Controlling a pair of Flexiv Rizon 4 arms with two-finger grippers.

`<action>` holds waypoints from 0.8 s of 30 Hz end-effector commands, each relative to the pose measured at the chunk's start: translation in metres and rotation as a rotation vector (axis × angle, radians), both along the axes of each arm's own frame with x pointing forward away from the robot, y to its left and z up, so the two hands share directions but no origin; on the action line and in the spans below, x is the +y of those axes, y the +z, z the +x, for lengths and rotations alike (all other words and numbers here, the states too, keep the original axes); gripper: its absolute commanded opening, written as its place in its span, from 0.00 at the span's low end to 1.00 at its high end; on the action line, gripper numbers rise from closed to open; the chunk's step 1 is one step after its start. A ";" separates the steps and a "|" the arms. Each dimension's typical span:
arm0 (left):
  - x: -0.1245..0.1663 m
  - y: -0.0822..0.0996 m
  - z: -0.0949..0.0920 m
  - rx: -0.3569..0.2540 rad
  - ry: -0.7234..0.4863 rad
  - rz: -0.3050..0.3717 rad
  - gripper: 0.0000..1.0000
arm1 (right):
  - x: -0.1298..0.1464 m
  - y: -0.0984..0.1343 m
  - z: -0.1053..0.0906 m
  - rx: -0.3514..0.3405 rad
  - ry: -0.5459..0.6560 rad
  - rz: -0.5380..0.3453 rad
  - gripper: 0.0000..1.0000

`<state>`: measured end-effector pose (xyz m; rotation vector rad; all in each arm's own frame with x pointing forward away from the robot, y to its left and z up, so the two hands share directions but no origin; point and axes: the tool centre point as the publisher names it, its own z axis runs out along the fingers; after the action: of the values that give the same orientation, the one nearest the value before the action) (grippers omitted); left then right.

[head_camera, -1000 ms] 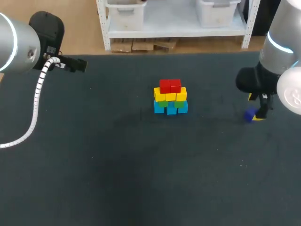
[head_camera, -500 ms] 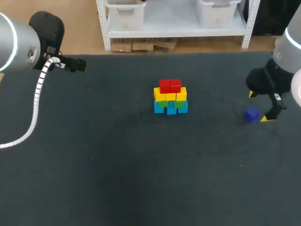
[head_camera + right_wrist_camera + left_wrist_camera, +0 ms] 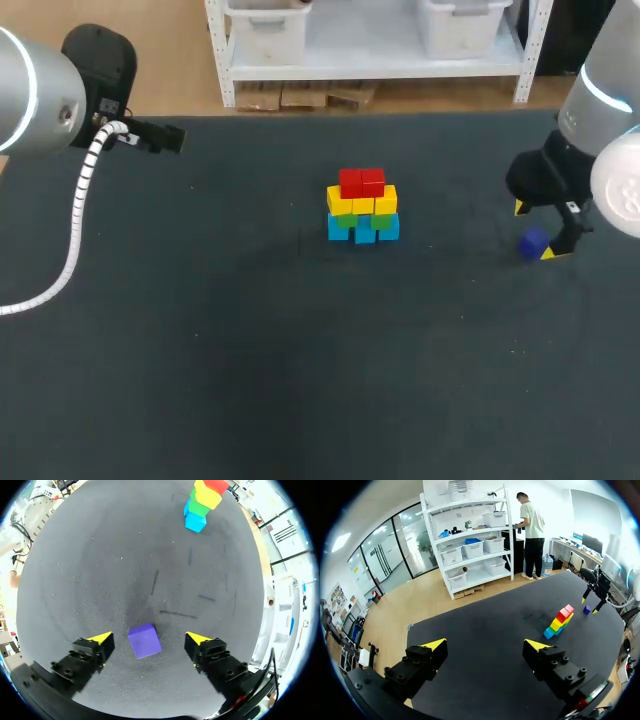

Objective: Place the blue cubes, place green cubes on the blue cubes, place the yellow cubes on the green cubes, then place the red cubes on the yellow cubes, and place purple cube on the red cubes.

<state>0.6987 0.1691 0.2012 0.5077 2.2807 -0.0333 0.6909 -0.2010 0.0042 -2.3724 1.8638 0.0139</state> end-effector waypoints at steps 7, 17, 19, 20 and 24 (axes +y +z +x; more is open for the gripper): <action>0.002 0.000 0.001 0.002 -0.007 -0.004 1.00 | -0.003 -0.004 0.002 0.008 -0.002 -0.027 0.36; 0.002 0.000 0.001 0.002 -0.007 -0.004 1.00 | -0.001 -0.007 0.001 0.018 -0.005 -0.024 0.00; 0.002 0.000 0.001 0.002 -0.007 -0.004 1.00 | -0.001 -0.005 0.002 0.032 -0.037 -0.022 0.00; 0.002 0.000 0.001 0.002 -0.007 -0.004 1.00 | 0.000 -0.005 0.003 0.033 -0.060 -0.037 0.00; 0.002 0.000 0.001 0.002 -0.007 -0.004 1.00 | 0.005 0.006 0.007 0.048 -0.184 -0.058 0.00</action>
<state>0.6987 0.1690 0.2013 0.5078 2.2806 -0.0332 0.6924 -0.2035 0.0030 -2.2783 2.0442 0.0155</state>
